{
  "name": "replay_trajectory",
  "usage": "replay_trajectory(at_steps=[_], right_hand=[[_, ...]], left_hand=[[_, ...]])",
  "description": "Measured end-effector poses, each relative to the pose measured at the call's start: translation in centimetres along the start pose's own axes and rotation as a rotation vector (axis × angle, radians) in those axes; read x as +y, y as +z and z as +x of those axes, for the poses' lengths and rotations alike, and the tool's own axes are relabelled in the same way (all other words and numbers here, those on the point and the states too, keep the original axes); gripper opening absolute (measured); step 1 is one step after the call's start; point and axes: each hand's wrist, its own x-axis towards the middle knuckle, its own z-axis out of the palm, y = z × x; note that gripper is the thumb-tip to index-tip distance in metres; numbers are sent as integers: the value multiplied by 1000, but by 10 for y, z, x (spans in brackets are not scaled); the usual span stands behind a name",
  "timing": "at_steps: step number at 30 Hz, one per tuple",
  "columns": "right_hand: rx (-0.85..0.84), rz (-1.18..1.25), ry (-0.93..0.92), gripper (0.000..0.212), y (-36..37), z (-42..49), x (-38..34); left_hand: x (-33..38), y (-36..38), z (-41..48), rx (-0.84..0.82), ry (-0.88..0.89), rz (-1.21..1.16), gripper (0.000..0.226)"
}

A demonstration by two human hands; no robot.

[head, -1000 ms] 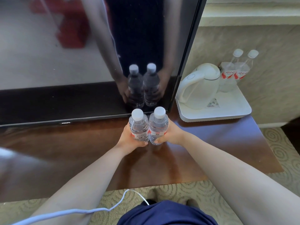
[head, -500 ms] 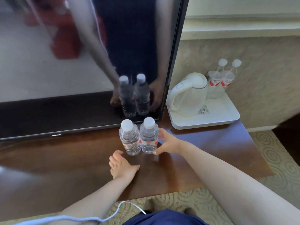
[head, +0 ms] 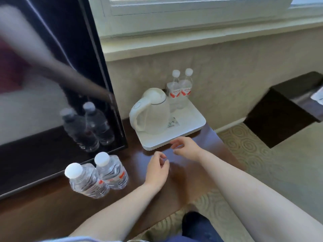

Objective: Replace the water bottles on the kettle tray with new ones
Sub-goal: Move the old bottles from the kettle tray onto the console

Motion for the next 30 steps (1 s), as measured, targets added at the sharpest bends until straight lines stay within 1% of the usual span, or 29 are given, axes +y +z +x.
replay_trajectory(at_steps=[5, 10, 13, 18, 20, 22, 24, 26, 28, 30], right_hand=[[122, 93, 11, 32, -58, 23, 18], [130, 92, -18, 32, -108, 64, 32], [135, 83, -44, 32, -135, 94, 36], [139, 32, -88, 41, -174, 152, 34], [132, 25, -108, 51, -184, 175, 33], [114, 8, -114, 67, -192, 197, 31], [78, -7, -128, 81, -196, 215, 27], [48, 3, -168, 89, -196, 226, 22], [47, 23, -262, 85, -197, 234, 15], [47, 81, -350, 66, -198, 240, 7]], left_hand=[[38, 24, 61, 24, 100, 12, 12], [81, 46, 115, 83, 157, 63, 10], [107, 57, 145, 156, 205, 72, 6], [137, 62, 193, 246, 278, 164, 26], [147, 62, 211, 296, 302, 167, 39], [156, 64, 228, 326, 248, 100, 57], [162, 67, 242, 351, 129, -6, 76], [167, 68, 257, 357, 45, -59, 89], [169, 68, 269, 348, 20, -64, 92], [169, 67, 276, 363, 14, -35, 85]])
